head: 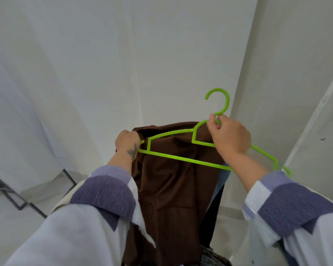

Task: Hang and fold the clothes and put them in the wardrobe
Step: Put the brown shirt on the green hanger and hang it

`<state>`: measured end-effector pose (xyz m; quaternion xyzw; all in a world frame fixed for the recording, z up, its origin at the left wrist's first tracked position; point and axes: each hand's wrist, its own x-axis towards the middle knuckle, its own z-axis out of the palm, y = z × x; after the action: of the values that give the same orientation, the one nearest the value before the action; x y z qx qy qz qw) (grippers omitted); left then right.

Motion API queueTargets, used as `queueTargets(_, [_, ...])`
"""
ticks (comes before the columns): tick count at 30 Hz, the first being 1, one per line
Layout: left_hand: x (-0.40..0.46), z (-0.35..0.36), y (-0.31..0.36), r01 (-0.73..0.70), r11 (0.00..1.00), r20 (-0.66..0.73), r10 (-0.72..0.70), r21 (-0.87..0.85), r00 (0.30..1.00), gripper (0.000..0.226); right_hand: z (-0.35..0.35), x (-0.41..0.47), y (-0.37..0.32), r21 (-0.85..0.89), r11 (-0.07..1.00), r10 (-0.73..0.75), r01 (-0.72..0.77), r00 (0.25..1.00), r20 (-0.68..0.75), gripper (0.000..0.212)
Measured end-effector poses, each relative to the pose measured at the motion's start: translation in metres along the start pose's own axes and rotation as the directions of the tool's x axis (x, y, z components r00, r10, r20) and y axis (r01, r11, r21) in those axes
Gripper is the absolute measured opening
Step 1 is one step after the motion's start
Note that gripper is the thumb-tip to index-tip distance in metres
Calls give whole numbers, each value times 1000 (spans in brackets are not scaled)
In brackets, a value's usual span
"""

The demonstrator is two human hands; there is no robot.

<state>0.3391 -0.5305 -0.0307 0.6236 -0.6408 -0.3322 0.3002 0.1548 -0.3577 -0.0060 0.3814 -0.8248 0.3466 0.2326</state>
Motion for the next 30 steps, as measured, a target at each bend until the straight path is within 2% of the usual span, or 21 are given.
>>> queueTargets(5, [-4, -6, -12, -34, 993, -89, 24, -114, 996, 24, 2, 9, -11, 12, 1000, 24, -24, 1000, -16, 46])
queueTargets(9, [-6, -9, -14, -142, 989, -147, 136, -35, 980, 24, 14, 5, -21, 11, 1000, 18, -18, 1000, 20, 50])
queueTargets(13, [-11, -15, -13, -159, 979, -235, 127, -124, 964, 23, 24, -1, -28, 12, 1000, 9, -10, 998, 54, 52])
queueTargets(16, [-14, -17, -6, -260, 960, -276, 223, -104, 935, 23, 27, -3, -37, 9, 1000, -29, 28, 996, 90, 51])
queueTargets(19, [-20, -15, 3, -384, 917, -246, 349, -110, 904, 22, 33, -9, -50, 37, 999, -29, 24, 992, 125, 51])
queueTargets(23, [-35, -7, 13, -567, 823, -209, 549, -35, 810, 20, 46, -16, -69, 152, 988, -31, 0, 979, 202, 52])
queueTargets(27, [-45, -10, 24, -713, 699, -186, 694, -62, 696, 19, 52, -8, -79, 297, 951, 23, -88, 976, 216, 49])
queueTargets(30, [-41, -17, 20, -790, 604, -168, 794, 109, 584, 18, 51, -2, -78, 422, 896, 64, -138, 981, 185, 47])
